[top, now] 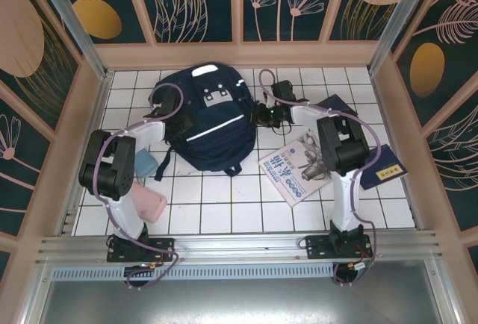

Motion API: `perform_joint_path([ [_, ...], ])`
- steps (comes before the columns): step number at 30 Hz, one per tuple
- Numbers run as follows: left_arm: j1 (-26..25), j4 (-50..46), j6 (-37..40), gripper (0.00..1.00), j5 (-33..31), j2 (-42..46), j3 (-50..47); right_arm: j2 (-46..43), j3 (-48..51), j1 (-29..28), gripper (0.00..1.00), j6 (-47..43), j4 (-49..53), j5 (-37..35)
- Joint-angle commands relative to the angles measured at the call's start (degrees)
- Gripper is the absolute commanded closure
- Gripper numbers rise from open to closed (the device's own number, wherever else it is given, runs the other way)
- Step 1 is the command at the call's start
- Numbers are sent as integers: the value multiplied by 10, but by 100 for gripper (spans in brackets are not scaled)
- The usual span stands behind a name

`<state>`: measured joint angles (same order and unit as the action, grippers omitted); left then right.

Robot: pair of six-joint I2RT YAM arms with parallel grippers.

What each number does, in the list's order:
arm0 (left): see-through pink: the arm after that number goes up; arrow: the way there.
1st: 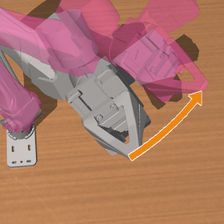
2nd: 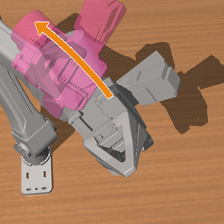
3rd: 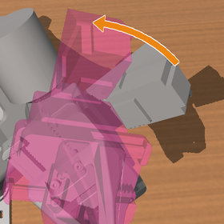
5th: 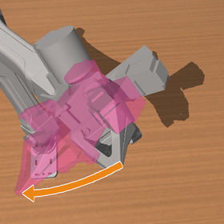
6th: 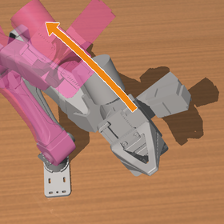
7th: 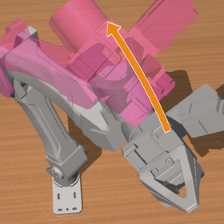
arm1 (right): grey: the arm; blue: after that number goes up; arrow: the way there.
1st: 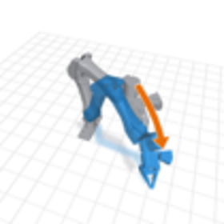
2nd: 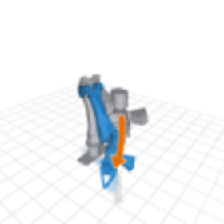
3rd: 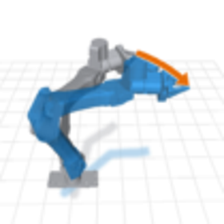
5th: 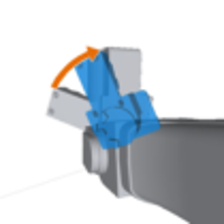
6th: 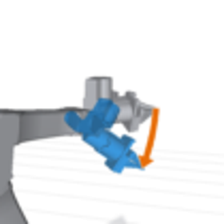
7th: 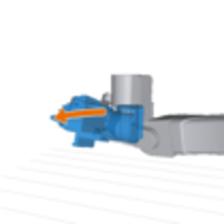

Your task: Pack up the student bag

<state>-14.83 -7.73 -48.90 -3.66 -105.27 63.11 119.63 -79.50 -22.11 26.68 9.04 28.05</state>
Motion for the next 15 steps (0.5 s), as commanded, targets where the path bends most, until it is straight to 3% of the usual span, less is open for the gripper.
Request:
perform_joint_path([
  [1, -7, -3, 21, 37, 18, -13, 31, -72, 72, -26, 86, 17, 0, 63],
  [4, -7, -21, 31, 31, -3, 4, 25, -133, 136, -29, 85, 10, 3, 53],
  [7, -7, -40, 52, 24, -17, 31, 17, -191, 172, -13, 78, -1, 33, -19],
  [9, -7, -60, 73, 22, -16, 43, 22, -224, 182, 7, 65, -1, 34, -48],
  [12, -9, -88, 95, 20, -14, 56, 34, -241, 188, 31, 52, 14, 10, -57],
  [15, -18, -114, 113, 20, -23, 67, 47, -216, 168, 37, 51, 17, -1, -50],
])
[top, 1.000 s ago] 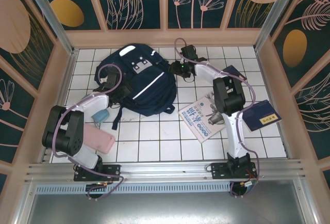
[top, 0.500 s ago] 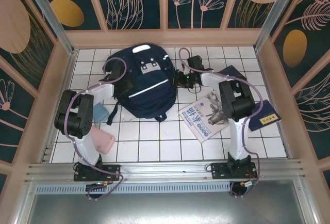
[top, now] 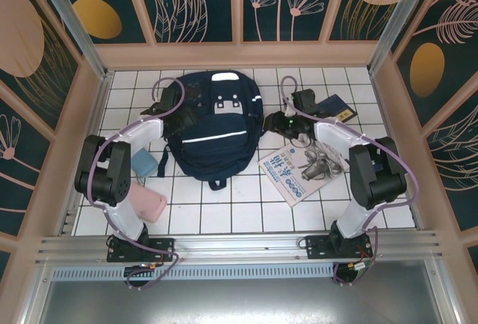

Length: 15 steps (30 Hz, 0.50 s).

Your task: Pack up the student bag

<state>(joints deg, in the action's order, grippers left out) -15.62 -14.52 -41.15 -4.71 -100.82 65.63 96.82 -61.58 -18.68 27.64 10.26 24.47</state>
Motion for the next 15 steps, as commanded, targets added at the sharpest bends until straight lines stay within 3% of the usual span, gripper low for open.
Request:
perform_joint_path([
  [1, -15, -52, 40, 20, -16, 22, 26, 25, -22, 3, 51, 8, -14, -13],
  [10, -103, -79, 91, 21, -23, 12, 64, 157, -127, 3, 52, 6, -28, 29],
  [15, -155, -73, 146, 25, -15, 6, 67, 176, -132, 4, 56, 9, -34, 40],
])
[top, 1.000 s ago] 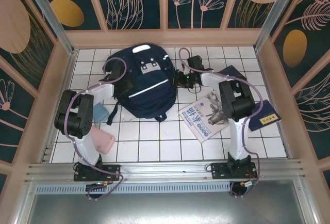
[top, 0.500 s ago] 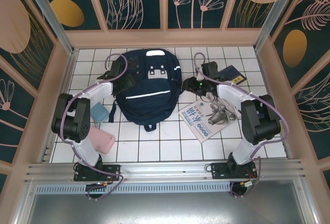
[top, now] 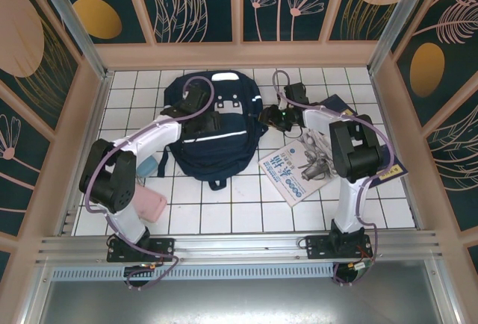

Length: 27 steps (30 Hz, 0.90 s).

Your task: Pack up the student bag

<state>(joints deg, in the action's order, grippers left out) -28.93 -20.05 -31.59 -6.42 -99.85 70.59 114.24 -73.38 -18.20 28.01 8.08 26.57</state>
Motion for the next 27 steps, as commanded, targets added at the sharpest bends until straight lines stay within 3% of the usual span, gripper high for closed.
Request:
perform_joint_path([
  [1, -32, -22, 60, 26, 0, -7, 23, 2, -10, 1, 56, 6, -13, 20],
  [10, -127, -70, 93, 33, -45, -67, 98, -19, 34, 12, 61, 27, -39, 46],
  [16, -153, -66, 98, 39, -25, -86, 115, -18, 62, 9, 62, 12, -62, 106],
  [21, -155, -46, 88, 47, 28, -99, 127, -19, 71, 7, 75, 13, -85, 152],
  [25, -162, -54, 76, 53, 34, -136, 166, -49, 81, 13, 72, 21, -84, 126],
  [27, -165, -73, 66, 56, 21, -163, 195, -75, 98, 26, 65, 28, -90, 112],
])
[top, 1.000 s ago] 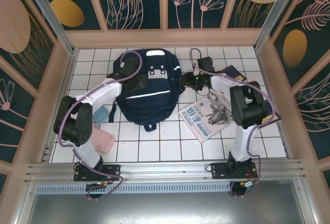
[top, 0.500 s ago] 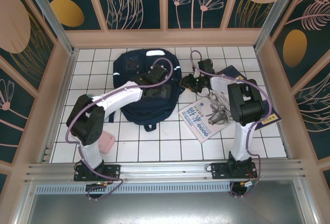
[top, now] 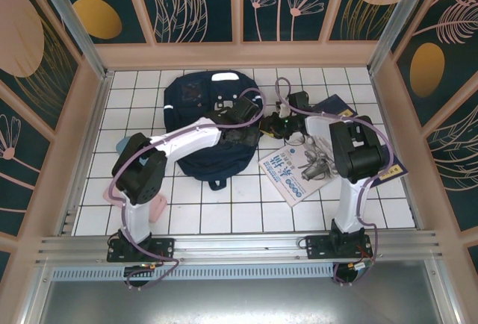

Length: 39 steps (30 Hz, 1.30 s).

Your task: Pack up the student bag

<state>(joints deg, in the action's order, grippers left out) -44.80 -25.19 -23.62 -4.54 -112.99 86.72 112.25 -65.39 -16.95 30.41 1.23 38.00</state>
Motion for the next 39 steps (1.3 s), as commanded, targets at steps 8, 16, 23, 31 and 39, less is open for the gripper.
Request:
perform_joint_path([
  [8, -9, -85, -53, 71, -57, -148, 184, -114, 94, 63, 56, 32, -44, -35],
  [16, -11, -145, -68, 64, -87, -235, 294, -122, 127, 88, 56, 52, -61, -44],
  [23, -13, -178, -67, 66, -87, -260, 314, -121, 130, 94, 55, 54, -61, -44],
  [31, -13, -188, -59, 91, -102, -254, 319, -114, 125, 94, 56, 51, -63, -43],
  [39, -13, -182, -33, 100, -114, -192, 316, -104, 99, 74, 60, -5, -49, -30],
])
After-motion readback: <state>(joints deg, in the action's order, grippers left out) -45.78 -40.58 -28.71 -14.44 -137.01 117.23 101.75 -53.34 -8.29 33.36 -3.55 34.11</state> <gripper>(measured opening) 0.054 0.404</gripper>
